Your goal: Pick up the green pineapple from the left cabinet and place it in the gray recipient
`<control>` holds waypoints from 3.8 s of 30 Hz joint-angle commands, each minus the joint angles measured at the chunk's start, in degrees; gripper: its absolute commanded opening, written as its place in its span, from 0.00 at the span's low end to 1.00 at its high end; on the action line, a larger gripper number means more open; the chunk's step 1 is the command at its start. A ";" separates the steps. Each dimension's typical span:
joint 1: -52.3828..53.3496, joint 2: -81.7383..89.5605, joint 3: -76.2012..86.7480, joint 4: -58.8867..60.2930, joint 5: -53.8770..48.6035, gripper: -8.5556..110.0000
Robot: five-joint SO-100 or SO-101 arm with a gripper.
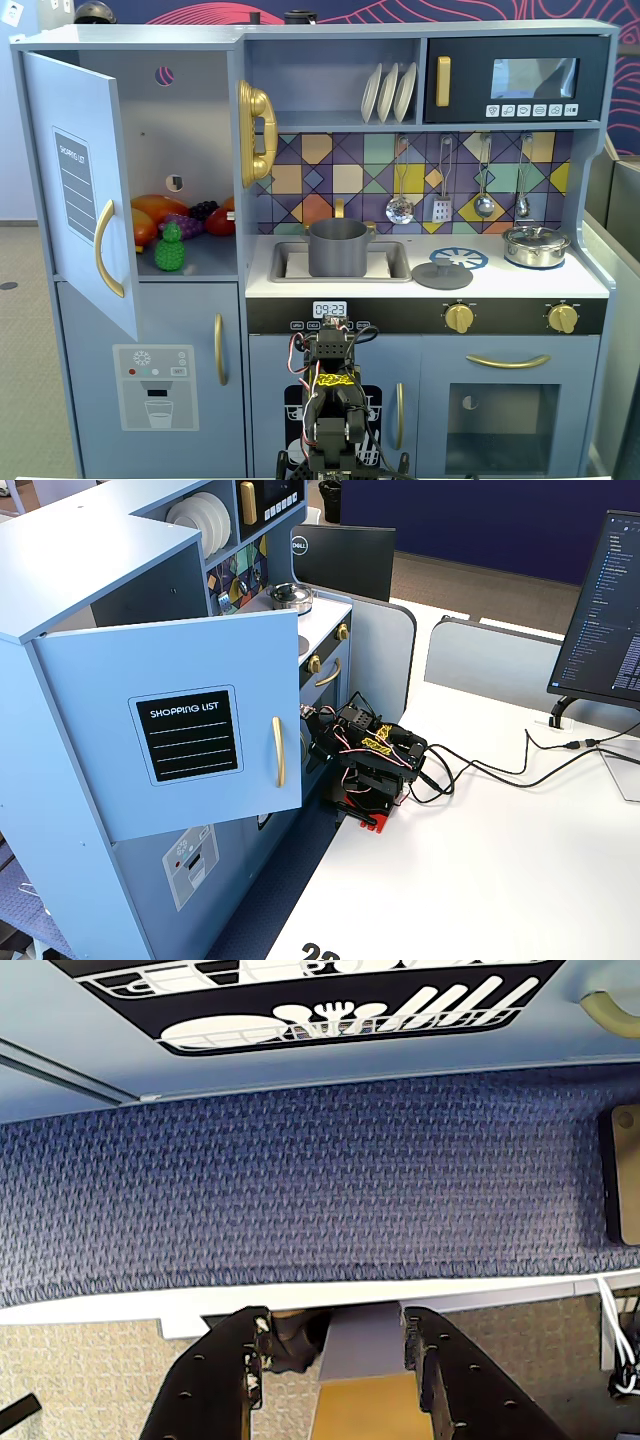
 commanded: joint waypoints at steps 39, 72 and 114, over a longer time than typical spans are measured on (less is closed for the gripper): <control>-42.71 -26.10 -28.30 -71.98 -4.39 0.28; -44.65 -57.74 -45.97 -95.01 -2.81 0.38; -45.79 -84.99 -71.10 -98.96 -7.73 0.07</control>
